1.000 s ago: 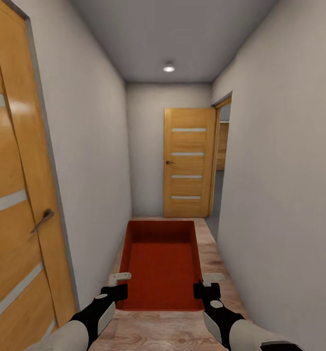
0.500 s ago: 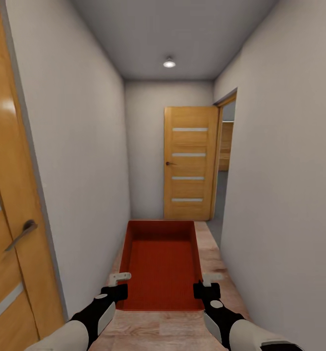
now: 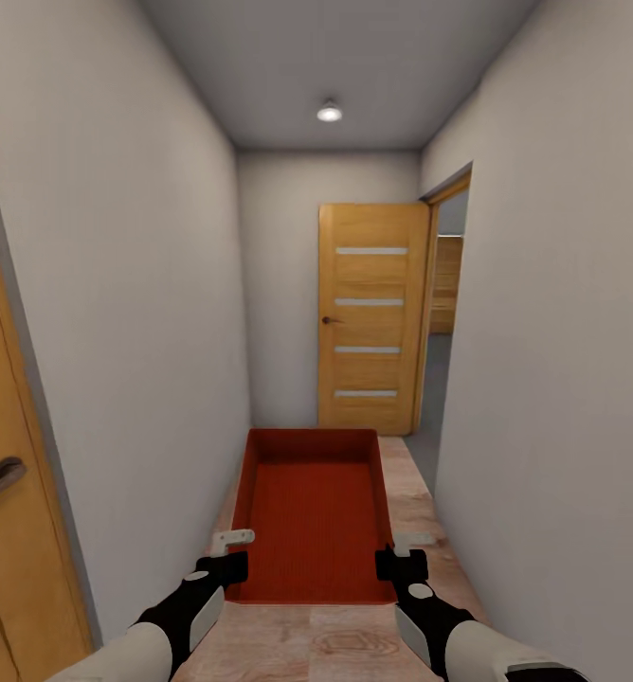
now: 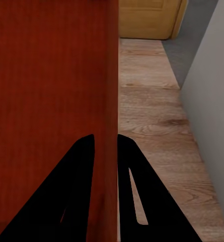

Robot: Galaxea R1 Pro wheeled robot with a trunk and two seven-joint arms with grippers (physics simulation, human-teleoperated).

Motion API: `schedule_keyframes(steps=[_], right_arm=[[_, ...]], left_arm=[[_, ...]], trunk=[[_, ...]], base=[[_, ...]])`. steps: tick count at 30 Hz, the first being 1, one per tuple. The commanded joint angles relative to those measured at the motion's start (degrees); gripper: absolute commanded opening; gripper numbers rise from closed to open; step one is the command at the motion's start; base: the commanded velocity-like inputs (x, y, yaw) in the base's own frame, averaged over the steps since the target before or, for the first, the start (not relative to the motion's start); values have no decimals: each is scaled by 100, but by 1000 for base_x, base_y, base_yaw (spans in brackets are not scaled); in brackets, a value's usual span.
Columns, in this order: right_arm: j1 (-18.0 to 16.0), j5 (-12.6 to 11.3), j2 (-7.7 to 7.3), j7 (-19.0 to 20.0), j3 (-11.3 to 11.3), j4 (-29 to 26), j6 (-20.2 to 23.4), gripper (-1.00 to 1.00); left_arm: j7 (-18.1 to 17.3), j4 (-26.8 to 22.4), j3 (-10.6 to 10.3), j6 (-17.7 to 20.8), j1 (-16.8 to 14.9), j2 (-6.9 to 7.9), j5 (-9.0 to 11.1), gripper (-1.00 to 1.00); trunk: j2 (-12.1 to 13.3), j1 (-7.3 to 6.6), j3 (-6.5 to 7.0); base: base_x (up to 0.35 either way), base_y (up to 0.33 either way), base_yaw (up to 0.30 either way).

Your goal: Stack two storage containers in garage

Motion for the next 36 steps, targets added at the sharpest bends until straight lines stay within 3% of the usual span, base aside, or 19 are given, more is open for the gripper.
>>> schedule_keyframes(steps=[1,36], right_arm=[[-10,-14,4,41,-517,-283,24,-100],[-9,-14,4,43,-517,-283,24,-100]], left_arm=[[181,-4,-42,3,4,49,-10,-100],[180,-4,-42,3,4,49,-14,-100]], trunk=[[-6,4,-10],[-6,4,-10]], base=[[322,0,0],[322,0,0]])
